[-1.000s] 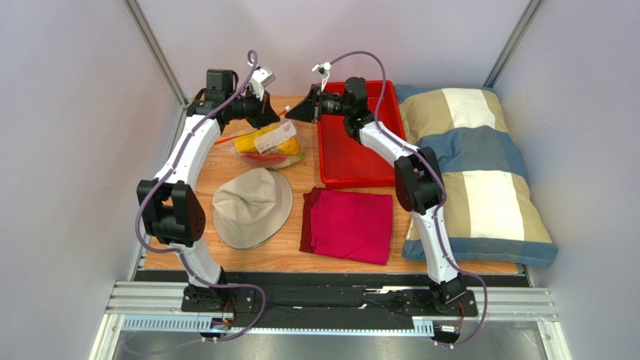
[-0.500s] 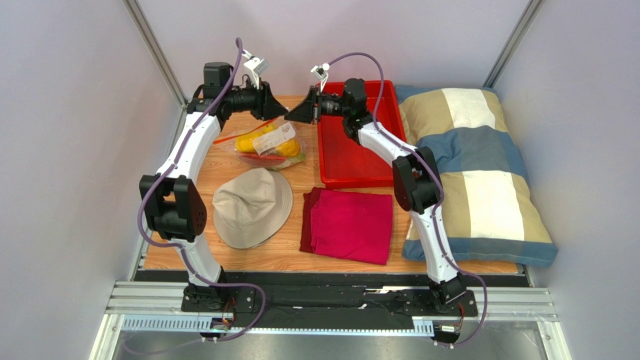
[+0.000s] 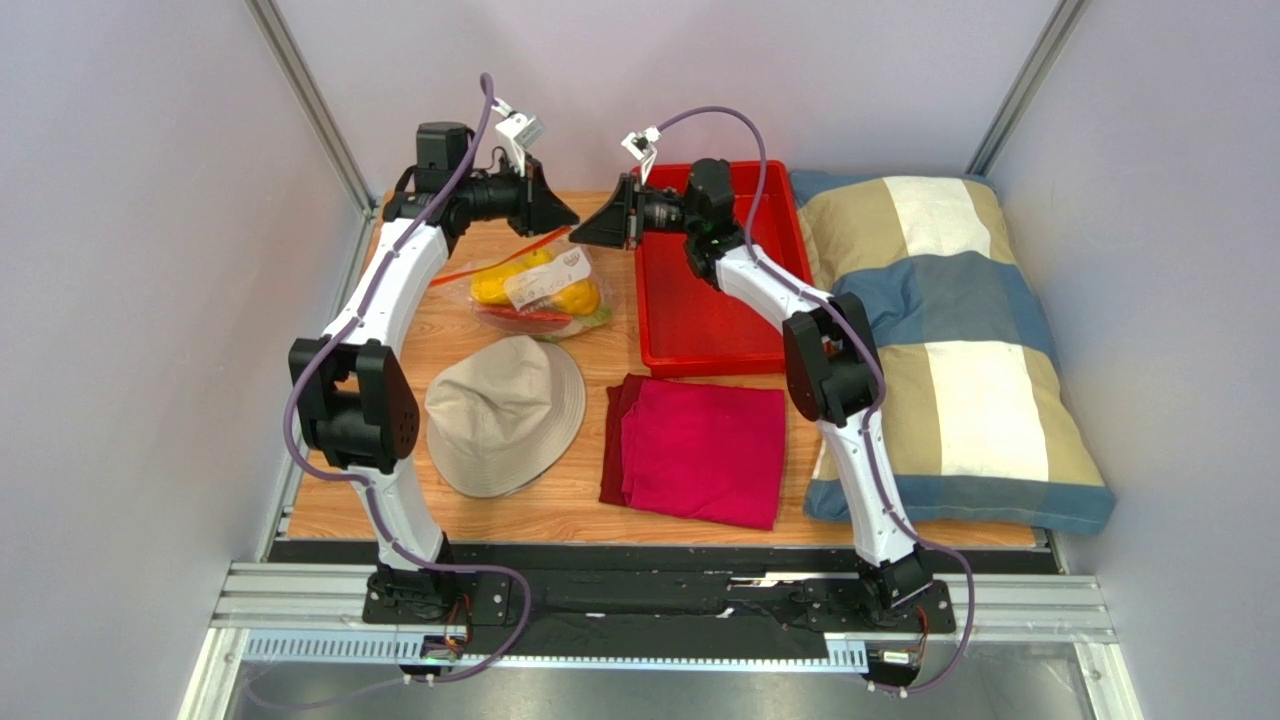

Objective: Open the zip-top bag and remove the fake food

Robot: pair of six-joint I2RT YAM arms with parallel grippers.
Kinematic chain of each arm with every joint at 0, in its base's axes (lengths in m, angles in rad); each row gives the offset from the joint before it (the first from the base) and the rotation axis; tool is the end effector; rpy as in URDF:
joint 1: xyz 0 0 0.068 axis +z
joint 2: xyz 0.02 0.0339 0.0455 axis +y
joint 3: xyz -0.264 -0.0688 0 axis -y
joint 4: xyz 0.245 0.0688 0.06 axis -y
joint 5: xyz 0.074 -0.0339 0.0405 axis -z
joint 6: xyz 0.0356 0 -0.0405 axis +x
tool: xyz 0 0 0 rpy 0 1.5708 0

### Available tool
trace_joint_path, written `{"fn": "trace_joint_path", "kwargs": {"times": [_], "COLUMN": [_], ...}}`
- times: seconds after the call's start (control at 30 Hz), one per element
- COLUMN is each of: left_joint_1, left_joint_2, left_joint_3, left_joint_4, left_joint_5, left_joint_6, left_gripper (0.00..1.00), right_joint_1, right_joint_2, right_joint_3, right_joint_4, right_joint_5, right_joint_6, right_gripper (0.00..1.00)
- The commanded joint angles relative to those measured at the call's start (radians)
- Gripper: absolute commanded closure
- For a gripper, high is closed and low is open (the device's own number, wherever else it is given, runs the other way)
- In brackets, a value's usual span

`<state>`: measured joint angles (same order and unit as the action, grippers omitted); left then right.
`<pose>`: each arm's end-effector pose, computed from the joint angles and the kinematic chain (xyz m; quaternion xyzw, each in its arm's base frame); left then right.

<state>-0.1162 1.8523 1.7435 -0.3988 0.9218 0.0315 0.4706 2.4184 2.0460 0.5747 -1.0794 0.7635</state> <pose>0.4207 -0.0777 0.3537 0.2818 0.7533 -0.4023 0.4374 0.4821 0.2805 0.2732 -0.3148 0.5946 0.6496 0.3542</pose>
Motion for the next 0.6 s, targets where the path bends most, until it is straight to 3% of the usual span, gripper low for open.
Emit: {"fn": "trace_joint_path", "kwargs": {"times": [0.0, 0.07, 0.33, 0.37, 0.43, 0.57], "left_joint_1": [-0.002, 0.000, 0.000, 0.000, 0.000, 0.000], "left_joint_2": [0.012, 0.004, -0.045, -0.042, -0.031, -0.008], "left_joint_3": [0.050, 0.044, -0.007, -0.006, -0.004, 0.004], "left_joint_4": [0.038, 0.020, 0.014, 0.012, 0.014, 0.008], "left_joint_5": [0.029, 0.029, 0.020, 0.029, 0.054, 0.083], "left_joint_6": [0.031, 0.047, 0.053, 0.047, 0.036, 0.025], "left_gripper": [0.91, 1.00, 1.00, 0.97, 0.80, 0.78], "right_joint_1": [0.008, 0.007, 0.002, 0.002, 0.003, 0.002], "right_joint_2": [-0.004, -0.007, 0.011, 0.016, 0.021, 0.019], "right_joint_3": [0.043, 0.039, 0.042, 0.054, 0.059, 0.049], "right_joint_4": [0.057, 0.054, 0.134, 0.142, 0.149, 0.155], "right_joint_5": [-0.011, 0.013, 0.082, 0.072, 0.064, 0.055], "right_joint_6": [0.014, 0.016, 0.106, 0.117, 0.126, 0.129], "right_gripper": [1.00, 1.00, 1.00, 1.00, 1.00, 1.00]}}
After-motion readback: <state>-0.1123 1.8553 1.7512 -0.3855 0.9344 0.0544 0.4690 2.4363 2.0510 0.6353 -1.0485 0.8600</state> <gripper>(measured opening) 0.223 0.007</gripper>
